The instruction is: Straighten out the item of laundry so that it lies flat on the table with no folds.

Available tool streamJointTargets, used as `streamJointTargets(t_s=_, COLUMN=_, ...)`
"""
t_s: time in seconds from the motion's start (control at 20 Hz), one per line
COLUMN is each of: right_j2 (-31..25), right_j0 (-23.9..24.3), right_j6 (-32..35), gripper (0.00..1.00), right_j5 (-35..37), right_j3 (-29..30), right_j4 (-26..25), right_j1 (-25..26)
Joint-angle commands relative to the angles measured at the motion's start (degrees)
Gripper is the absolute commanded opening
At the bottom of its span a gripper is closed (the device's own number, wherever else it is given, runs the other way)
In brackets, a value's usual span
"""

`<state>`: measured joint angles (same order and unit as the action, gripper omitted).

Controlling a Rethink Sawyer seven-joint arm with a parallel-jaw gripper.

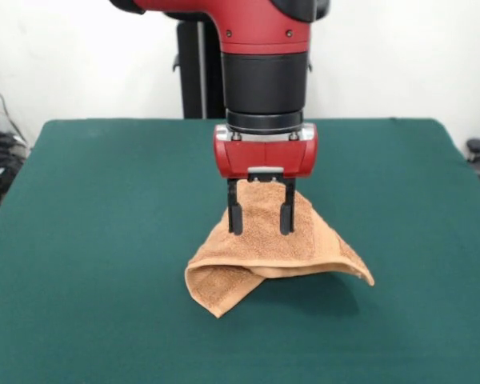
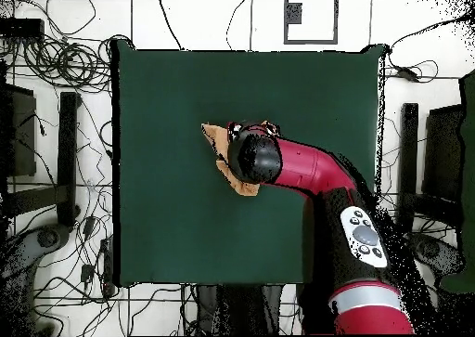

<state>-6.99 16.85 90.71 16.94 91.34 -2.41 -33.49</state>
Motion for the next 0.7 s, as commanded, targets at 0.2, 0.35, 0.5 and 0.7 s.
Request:
streamJointTargets(t_s=0.2, right_j2=-4.28, right_j0=-1.69, right_j6=5.2, gripper=1.0, right_j5=-1.9, right_j3=4.09, right_j4=-3.1, right_j1=3.77)
streamJointTargets(t_s=0.35, right_j2=-4.46, right_j0=-1.59, right_j6=6.16, gripper=1.0, right_j5=-1.88, right_j3=4.2, right_j4=-2.19, right_j1=3.86)
streamJointTargets(t_s=0.5, right_j2=-4.68, right_j0=-1.43, right_j6=6.25, gripper=1.0, right_j5=-2.36, right_j3=4.53, right_j4=-2.23, right_j1=3.84)
streamJointTargets(t_s=0.7, right_j2=-4.77, right_j0=-1.44, right_j6=6.34, gripper=1.0, right_j5=-2.42, right_j3=4.46, right_j4=-2.11, right_j1=3.89)
